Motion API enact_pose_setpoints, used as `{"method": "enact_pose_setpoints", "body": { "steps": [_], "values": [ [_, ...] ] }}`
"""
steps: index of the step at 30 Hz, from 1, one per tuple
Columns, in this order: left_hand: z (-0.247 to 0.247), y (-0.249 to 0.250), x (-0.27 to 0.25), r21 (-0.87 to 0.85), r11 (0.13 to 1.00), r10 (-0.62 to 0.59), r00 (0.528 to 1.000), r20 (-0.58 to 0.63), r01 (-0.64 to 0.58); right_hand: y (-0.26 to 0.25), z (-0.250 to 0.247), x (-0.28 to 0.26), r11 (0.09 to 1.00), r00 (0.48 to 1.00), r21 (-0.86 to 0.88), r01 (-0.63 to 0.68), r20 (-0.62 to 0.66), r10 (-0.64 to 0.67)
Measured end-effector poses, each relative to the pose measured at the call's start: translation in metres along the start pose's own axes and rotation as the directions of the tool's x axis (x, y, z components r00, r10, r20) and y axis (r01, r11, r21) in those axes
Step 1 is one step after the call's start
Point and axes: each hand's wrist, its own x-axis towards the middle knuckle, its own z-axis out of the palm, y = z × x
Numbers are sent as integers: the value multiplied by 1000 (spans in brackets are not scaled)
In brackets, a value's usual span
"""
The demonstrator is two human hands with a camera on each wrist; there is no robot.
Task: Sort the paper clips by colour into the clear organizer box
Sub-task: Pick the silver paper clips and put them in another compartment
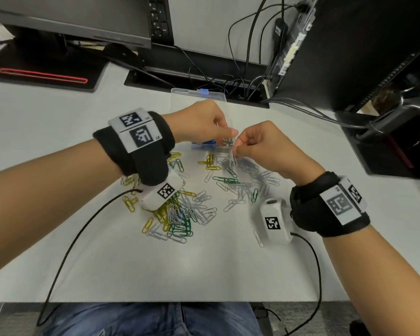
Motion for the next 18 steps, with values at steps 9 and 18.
{"method": "enact_pose_setpoints", "body": {
  "steps": [9, 18],
  "values": [
    [24, -11, -14, -227, 971, -55, 995, 86, 74, 3, 9, -5, 997, 999, 62, -40, -12, 41],
    [13, -19, -20, -127, 990, -53, 997, 61, 61, -2, 6, 5, 993, 991, 104, -60, -110, 72]
  ]
}}
